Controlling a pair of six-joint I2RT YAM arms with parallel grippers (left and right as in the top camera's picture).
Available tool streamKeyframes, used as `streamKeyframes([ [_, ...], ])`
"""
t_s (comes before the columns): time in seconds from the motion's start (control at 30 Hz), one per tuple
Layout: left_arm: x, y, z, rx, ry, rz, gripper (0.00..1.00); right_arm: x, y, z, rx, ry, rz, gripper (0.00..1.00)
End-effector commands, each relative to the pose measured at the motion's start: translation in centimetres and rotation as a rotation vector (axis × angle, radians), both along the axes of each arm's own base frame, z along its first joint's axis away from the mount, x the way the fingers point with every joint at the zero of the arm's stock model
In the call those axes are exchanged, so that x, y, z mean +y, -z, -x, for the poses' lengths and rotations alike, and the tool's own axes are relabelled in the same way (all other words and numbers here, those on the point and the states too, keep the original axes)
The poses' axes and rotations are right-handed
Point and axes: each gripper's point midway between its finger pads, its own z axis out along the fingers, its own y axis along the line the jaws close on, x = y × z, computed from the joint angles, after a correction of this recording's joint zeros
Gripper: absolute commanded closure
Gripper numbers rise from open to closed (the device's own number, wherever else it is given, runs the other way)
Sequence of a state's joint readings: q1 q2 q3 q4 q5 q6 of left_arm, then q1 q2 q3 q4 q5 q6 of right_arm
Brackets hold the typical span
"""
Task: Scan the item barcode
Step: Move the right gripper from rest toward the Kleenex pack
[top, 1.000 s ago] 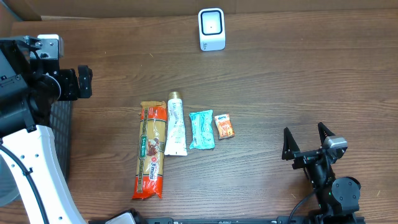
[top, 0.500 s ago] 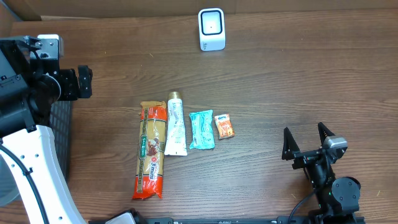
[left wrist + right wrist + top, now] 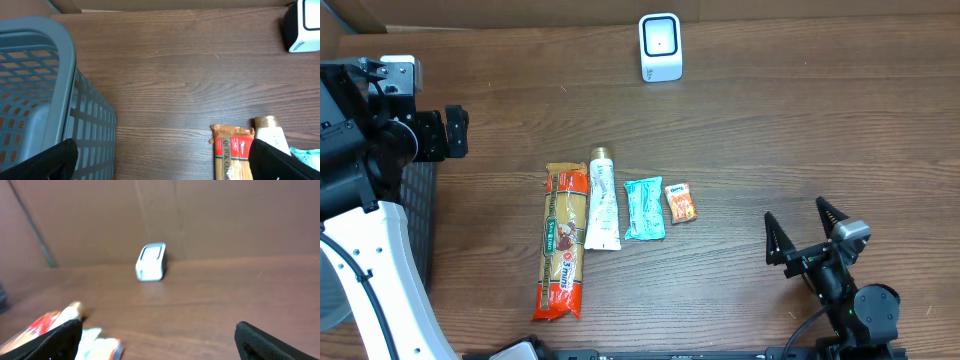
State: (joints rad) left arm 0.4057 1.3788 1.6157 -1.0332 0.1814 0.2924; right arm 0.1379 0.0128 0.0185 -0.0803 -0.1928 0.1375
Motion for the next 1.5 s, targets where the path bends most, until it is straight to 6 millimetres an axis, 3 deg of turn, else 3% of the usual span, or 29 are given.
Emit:
streamKeyframes([
  [0.0,-0.2,-0.5,-0.1,-0.011,0.021,-0.010,0.00,1.0,-0.5,0.7,0.037,-0.064,-0.035,0.00],
  [0.13,-0.2,-0.5,-0.1,-0.011,0.021,-0.010,0.00,0.9,-2.4,1.3,0.071,-0.063,-0.030,0.00],
  [0.23,-0.2,-0.5,-0.1,-0.011,0.021,-0.011,0.00,0.8,-5.0,1.8,0.118,-0.062,-0.025,0.00],
  [0.63,-0.2,-0.5,-0.1,-0.011,0.021,-0.010,0.00,0.9,-10.3,2.0,0.238,-0.063,-0.014,0.00],
  [0.97,-0.2,-0.5,-0.1,-0.011,0.021,-0.010,0.00,0.6,-11.6,4.2,0.480,-0.083,0.103,0.00],
  [1.13,-0.2,-0.5,-0.1,-0.011,0.021,-0.010,0.00,2.2,-13.2,4.0,0.551,-0.181,0.077,0.00],
  [1.47,-0.2,-0.5,-0.1,-0.011,0.021,-0.010,0.00,3.4,-12.2,3.2,0.621,-0.244,0.054,0.00],
])
